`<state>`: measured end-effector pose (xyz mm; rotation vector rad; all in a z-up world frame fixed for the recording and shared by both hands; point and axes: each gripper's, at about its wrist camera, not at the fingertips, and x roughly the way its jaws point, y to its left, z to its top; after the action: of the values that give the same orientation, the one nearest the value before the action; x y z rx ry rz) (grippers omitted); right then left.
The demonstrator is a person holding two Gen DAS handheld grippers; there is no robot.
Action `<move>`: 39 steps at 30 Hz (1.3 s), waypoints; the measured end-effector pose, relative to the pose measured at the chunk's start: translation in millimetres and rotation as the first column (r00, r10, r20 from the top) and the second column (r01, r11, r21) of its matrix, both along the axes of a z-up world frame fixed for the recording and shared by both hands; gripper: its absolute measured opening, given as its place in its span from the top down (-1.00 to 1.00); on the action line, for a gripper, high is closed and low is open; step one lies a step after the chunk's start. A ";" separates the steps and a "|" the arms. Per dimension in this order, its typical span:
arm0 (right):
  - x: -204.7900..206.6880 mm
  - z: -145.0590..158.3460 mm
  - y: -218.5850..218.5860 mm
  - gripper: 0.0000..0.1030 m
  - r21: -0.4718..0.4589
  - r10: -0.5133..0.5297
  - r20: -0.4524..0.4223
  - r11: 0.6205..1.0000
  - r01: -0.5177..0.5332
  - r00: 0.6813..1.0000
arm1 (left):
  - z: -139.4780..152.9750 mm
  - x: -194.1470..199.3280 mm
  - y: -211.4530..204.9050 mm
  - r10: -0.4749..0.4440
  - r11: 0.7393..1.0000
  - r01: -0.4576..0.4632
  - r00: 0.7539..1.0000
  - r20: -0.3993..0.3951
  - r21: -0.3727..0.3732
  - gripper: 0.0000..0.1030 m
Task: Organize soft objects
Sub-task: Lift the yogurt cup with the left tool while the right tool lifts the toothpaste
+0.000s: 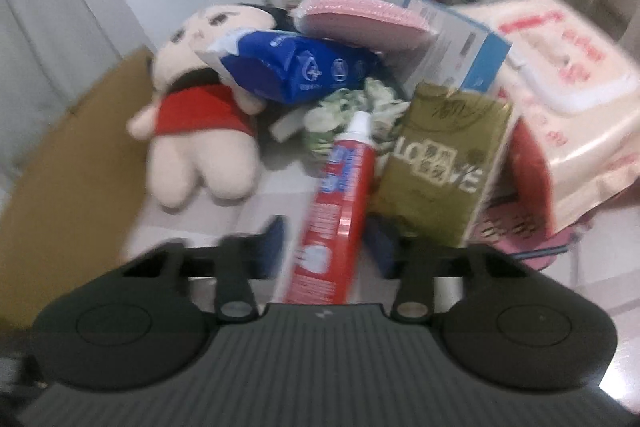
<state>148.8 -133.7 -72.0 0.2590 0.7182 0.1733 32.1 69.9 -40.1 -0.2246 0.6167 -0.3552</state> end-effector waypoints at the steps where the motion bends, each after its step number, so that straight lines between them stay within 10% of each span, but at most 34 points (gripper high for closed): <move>1: -1.6 -0.9 -1.7 0.37 0.016 -0.017 0.004 1.000 0.017 1.000 | 0.1 -0.6 0.6 -0.001 1.000 0.001 1.000 -0.001 0.001 -0.03; 25: -80.9 49.9 -52.3 0.46 0.383 0.044 0.169 0.918 -0.107 0.985 | 48.2 -32.3 14.0 -0.010 1.000 0.005 0.984 0.176 0.029 -0.01; 39: 13.2 166.4 133.7 0.46 0.271 0.358 0.218 0.872 -0.409 0.908 | 143.9 -78.4 141.0 0.214 0.975 -0.221 0.935 0.282 -0.007 -0.01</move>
<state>161.9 0.0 94.5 0.3965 0.5720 0.6878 -46.3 210.9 103.8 -0.2113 0.3107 -0.1604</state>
